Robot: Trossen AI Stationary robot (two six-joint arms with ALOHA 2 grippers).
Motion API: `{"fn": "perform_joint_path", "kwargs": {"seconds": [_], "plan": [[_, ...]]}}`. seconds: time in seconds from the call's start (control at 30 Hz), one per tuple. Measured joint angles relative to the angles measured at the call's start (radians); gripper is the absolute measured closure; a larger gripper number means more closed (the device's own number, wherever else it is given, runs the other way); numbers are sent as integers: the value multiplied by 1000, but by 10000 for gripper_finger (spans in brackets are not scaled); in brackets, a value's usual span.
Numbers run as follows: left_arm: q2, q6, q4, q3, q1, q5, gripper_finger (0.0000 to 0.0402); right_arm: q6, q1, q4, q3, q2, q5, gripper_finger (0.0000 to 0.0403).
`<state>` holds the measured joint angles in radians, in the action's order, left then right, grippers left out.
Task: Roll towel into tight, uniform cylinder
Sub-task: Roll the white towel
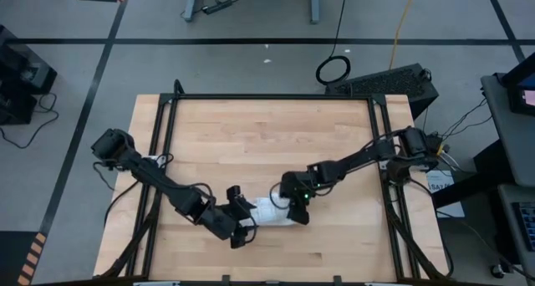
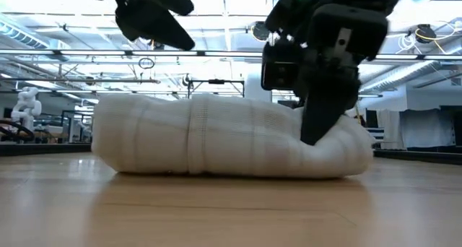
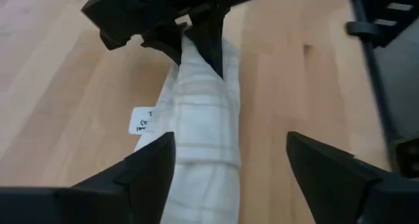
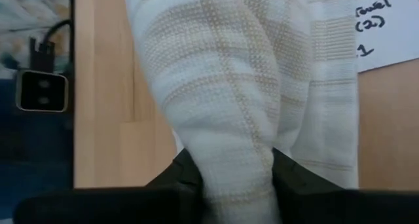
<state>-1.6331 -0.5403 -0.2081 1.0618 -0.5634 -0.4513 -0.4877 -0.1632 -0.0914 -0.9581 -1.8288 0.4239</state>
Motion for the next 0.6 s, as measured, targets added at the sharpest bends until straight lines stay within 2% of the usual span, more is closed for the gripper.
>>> {"fn": "perform_joint_path", "kwargs": {"seconds": [0.2, 0.3, 0.43, 0.6], "plan": [[-91, 111, 62, 0, 7, -29, 72, -18, 81, 2, 0, -6, 149, 326], [-137, 204, 124, 0, 14, -42, 71, -25, 109, 0, 1, -10, 235, 326], [-175, 254, 140, 0, 24, -69, 70, -37, 129, 3, 1, -31, 316, 325], [-203, 287, 130, 0, 42, -69, 70, -51, 133, 15, 0, -70, 369, 324]]}}
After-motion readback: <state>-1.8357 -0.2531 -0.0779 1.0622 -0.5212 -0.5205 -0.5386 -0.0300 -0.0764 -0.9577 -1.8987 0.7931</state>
